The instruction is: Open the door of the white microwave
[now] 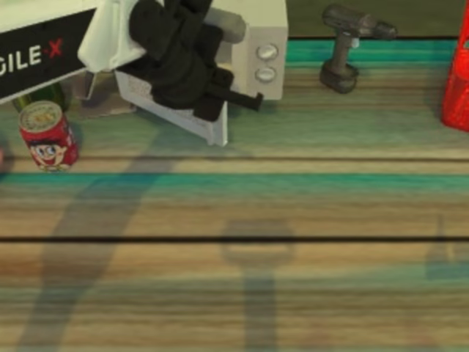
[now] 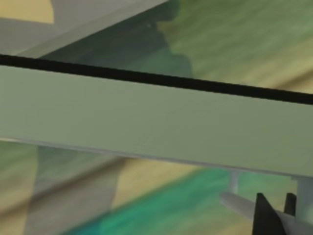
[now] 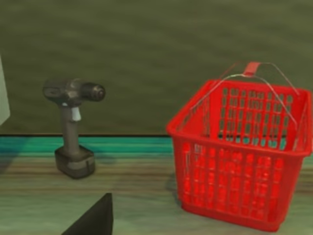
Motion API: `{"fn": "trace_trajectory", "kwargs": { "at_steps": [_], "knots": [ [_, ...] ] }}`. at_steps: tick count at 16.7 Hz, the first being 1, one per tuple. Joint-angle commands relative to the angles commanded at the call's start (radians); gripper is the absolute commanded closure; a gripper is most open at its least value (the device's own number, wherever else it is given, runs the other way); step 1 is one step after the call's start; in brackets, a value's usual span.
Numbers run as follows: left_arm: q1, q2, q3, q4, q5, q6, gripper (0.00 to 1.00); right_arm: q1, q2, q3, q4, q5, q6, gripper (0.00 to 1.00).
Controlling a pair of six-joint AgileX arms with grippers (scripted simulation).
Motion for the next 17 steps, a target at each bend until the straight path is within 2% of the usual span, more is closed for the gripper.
{"fn": "trace_trajectory", "kwargs": {
  "at_steps": [9,12,17],
  "knots": [
    [0.000,0.000,0.000,0.000,0.000,0.000,1.00,0.000,0.000,0.000,0.000,0.000,0.000,0.00],
    [-0.002,-0.007,-0.012,0.003,0.015,0.009,1.00,0.000,0.000,0.000,0.000,0.000,0.000,0.00],
    [0.030,-0.053,-0.073,0.017,0.059,0.100,1.00,0.000,0.000,0.000,0.000,0.000,0.000,0.00]
  ]
}}
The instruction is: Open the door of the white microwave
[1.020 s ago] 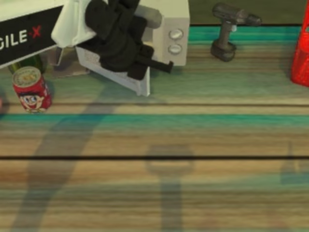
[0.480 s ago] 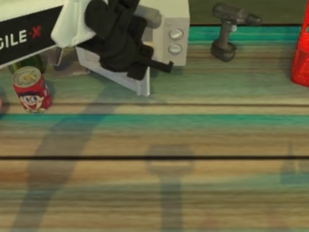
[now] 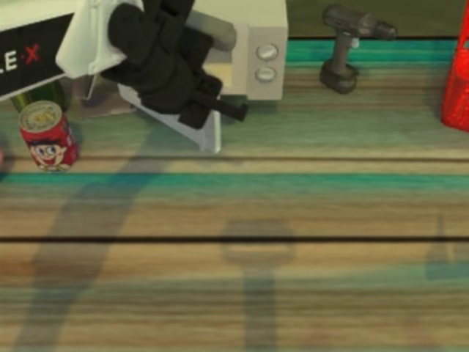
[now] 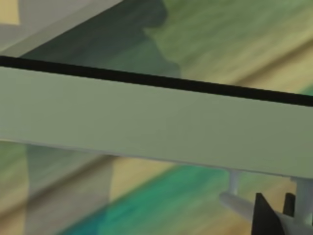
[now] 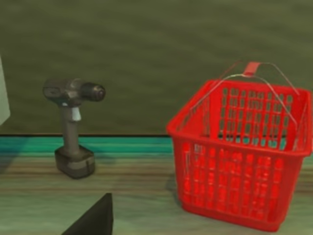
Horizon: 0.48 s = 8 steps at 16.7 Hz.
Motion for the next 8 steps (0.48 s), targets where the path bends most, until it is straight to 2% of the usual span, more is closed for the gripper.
{"fn": "trace_trajectory", "kwargs": {
  "at_steps": [8],
  "knots": [
    [0.002,-0.004,-0.003,0.002,0.003,0.006,1.00,0.000,0.000,0.000,0.000,0.000,0.000,0.00]
  ]
}}
